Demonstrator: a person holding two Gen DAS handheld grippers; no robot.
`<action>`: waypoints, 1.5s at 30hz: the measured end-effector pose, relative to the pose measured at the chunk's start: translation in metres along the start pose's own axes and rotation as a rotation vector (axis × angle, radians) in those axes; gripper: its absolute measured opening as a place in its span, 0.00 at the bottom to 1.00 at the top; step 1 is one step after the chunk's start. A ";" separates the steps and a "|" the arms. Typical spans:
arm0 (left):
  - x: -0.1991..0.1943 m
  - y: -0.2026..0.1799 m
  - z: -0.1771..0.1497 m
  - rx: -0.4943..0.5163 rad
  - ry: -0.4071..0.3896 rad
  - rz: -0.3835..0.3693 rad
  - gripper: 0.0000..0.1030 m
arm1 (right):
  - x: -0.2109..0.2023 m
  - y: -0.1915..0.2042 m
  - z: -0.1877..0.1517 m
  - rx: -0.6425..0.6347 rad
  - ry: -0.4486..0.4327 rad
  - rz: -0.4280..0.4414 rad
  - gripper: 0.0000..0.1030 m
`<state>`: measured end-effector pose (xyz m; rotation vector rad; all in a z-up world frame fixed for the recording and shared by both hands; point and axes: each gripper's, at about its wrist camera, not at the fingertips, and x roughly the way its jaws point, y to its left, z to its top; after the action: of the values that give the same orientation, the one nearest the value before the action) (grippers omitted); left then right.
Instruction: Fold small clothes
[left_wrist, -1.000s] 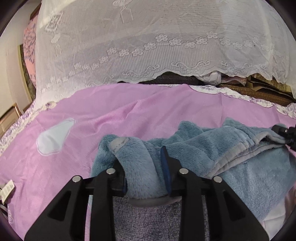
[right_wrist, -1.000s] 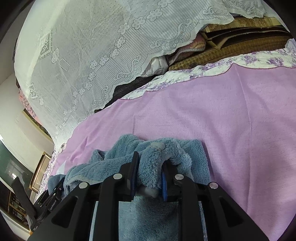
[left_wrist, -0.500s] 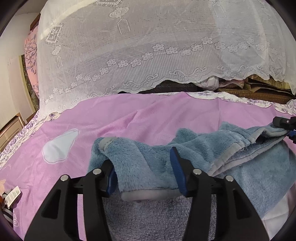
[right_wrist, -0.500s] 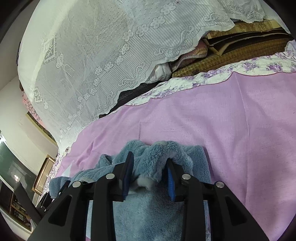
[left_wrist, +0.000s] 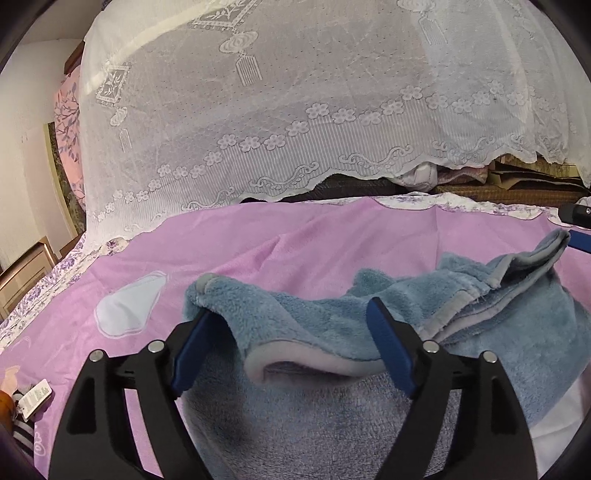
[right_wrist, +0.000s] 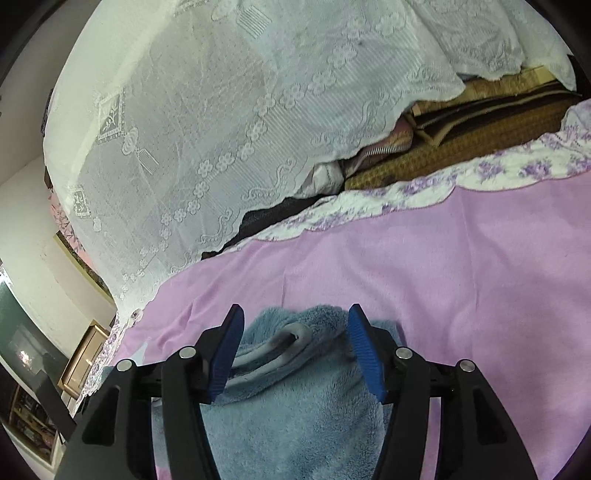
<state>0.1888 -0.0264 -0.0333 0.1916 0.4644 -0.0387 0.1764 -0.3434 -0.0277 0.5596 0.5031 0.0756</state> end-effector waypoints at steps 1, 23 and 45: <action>0.000 0.000 0.000 0.001 -0.001 0.000 0.77 | -0.001 0.002 0.000 -0.008 -0.003 -0.002 0.57; -0.016 0.020 0.012 -0.028 -0.069 0.089 0.95 | -0.011 0.054 -0.014 -0.215 -0.013 -0.008 0.57; 0.013 0.001 -0.001 -0.019 0.022 0.028 0.95 | 0.027 0.066 -0.037 -0.271 0.064 -0.036 0.41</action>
<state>0.1999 -0.0252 -0.0395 0.1796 0.4837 -0.0045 0.1864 -0.2636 -0.0316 0.2840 0.5547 0.1257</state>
